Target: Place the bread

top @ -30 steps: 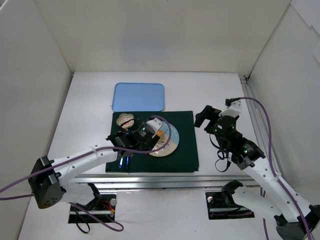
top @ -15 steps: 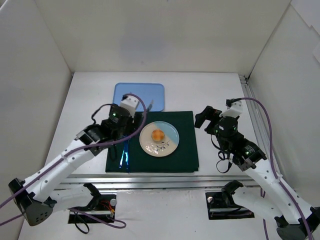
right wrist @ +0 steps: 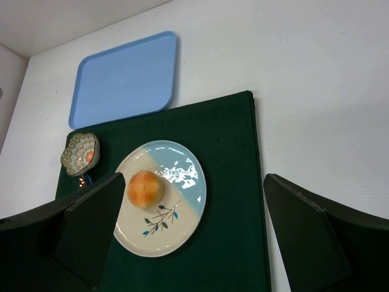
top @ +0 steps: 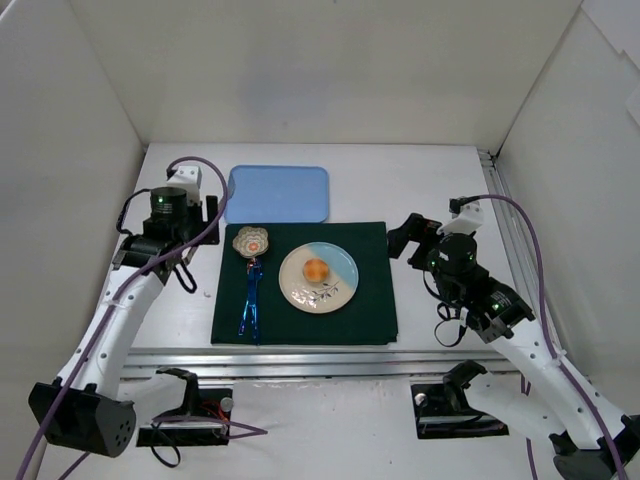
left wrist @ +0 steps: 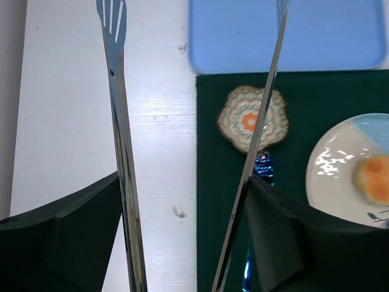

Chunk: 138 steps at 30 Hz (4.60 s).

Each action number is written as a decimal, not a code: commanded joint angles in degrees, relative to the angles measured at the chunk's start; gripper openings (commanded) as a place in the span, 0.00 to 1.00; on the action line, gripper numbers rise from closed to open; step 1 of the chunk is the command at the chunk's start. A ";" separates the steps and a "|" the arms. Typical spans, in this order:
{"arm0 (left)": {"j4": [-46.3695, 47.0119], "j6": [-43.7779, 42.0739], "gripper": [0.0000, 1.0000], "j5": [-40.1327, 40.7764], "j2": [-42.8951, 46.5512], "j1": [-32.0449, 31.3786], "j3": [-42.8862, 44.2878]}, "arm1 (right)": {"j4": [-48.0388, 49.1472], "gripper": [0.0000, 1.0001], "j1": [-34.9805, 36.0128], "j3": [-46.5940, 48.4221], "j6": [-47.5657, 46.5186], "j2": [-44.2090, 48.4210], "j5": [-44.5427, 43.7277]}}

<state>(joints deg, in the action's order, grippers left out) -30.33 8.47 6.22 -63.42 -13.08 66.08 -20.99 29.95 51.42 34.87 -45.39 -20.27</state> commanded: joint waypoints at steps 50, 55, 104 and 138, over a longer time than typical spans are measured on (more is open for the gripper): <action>3.08 -8.47 0.71 0.99 -29.30 21.43 -8.87 | 2.54 0.97 -0.25 2.46 -0.86 -1.02 3.93; 2.99 -8.47 0.74 2.12 -29.48 21.43 -8.78 | 2.45 0.98 -0.25 2.37 -1.03 -0.84 3.92; -3.88 -3.03 1.00 6.36 -4.89 -13.63 26.92 | 2.62 0.98 -0.33 2.37 -1.65 -1.19 4.99; 17.14 -0.21 0.99 17.51 10.24 -33.06 -4.03 | 5.35 0.98 -0.16 1.67 -6.04 -2.51 8.58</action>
<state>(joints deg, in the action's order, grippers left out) -17.17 9.06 22.59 -52.97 -46.02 60.10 -20.03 29.93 51.46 29.95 -48.93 -12.29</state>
